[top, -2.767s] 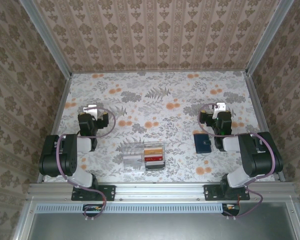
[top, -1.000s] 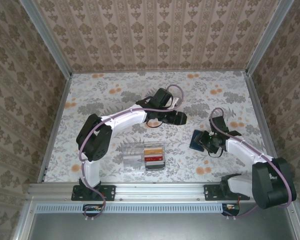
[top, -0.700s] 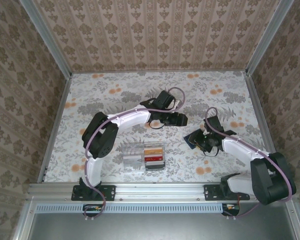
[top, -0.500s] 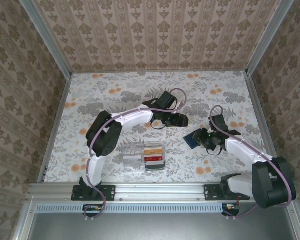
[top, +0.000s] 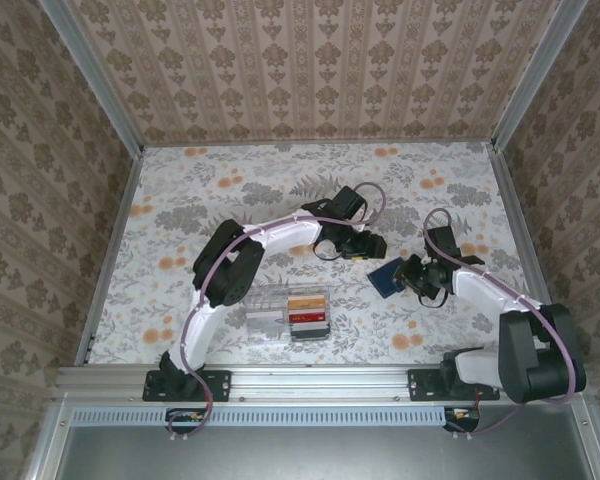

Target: Put the credit cards into the card holder

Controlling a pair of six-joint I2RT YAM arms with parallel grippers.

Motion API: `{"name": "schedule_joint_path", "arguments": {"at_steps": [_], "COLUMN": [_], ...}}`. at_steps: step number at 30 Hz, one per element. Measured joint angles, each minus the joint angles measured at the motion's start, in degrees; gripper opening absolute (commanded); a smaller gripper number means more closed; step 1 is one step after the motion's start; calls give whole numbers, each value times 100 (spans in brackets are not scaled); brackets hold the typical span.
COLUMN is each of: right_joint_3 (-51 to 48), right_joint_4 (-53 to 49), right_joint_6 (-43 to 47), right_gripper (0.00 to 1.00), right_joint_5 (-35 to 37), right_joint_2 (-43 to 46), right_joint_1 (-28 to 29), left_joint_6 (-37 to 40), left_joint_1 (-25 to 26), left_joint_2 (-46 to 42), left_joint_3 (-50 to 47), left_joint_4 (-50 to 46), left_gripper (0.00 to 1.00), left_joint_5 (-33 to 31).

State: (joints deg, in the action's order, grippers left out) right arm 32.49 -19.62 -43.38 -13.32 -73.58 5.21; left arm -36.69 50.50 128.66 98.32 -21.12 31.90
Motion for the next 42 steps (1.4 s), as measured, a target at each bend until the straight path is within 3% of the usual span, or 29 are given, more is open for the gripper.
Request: {"name": "schedule_joint_path", "arguments": {"at_steps": [13,20,27,37,42], "right_joint_3": [358,520,520,520,520], "right_joint_4": [385,588,601,555,479], "right_joint_6": [450,612,612,664,750], "right_gripper": [27,27,27,32,33], "right_joint_5": [-282,-474,-516,-492,-494], "right_joint_2": [-815,-1117,-1121,-1110,-1051], "right_joint_1": [-109,-109,-127,-131,-131], "left_joint_6": [44,46,-9,-155,-280], "left_joint_1": [4,26,20,4,4], "left_joint_2": [448,463,479,452,341], "left_joint_3": [356,369,369,66,-162], "left_joint_4": [-332,-356,-332,61,348], "left_gripper": [55,47,31,25,32], "left_joint_5": [249,485,590,590,654]}}
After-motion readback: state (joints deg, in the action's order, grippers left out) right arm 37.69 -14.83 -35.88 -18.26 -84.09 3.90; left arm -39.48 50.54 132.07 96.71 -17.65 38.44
